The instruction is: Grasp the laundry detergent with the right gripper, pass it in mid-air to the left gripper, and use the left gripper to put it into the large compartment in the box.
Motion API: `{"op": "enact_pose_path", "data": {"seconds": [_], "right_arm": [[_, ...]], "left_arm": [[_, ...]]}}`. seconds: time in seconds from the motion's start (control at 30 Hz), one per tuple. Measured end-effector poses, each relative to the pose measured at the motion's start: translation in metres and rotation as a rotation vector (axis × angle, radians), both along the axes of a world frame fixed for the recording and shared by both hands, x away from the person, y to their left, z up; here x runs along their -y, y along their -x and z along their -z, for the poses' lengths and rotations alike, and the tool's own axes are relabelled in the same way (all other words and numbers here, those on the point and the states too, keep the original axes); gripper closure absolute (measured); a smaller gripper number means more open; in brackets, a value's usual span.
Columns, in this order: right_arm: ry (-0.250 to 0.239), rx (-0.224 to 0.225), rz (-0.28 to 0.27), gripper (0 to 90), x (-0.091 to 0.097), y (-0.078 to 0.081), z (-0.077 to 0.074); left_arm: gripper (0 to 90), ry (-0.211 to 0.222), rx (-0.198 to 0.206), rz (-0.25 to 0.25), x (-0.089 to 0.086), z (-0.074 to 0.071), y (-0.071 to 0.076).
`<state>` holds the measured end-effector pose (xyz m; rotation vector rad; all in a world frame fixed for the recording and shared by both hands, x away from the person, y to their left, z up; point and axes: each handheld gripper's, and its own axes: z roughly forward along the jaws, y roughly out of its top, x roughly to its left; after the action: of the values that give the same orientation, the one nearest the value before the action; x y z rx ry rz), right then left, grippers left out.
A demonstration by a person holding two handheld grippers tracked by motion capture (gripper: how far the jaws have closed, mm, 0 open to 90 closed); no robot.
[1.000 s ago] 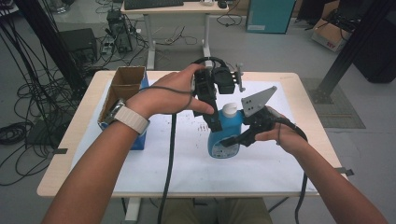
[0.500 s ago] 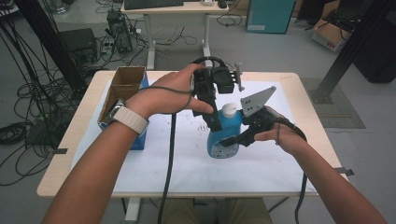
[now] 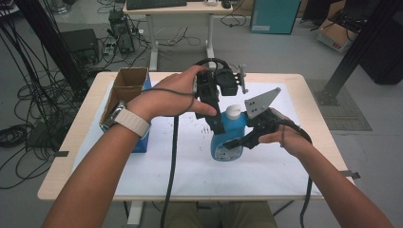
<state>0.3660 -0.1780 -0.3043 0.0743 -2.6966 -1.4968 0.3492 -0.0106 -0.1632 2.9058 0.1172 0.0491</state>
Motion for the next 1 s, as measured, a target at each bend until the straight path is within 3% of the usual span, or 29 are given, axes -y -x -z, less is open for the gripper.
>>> {"op": "enact_pose_path", "data": {"seconds": [1.0], "right_arm": [[0.002, -0.007, -0.004, 43.7, -0.0002, -0.0007, 0.0029]], "left_arm": [[5.5, -0.007, 0.002, -0.005, -0.0005, 0.0007, 0.0006]]}}
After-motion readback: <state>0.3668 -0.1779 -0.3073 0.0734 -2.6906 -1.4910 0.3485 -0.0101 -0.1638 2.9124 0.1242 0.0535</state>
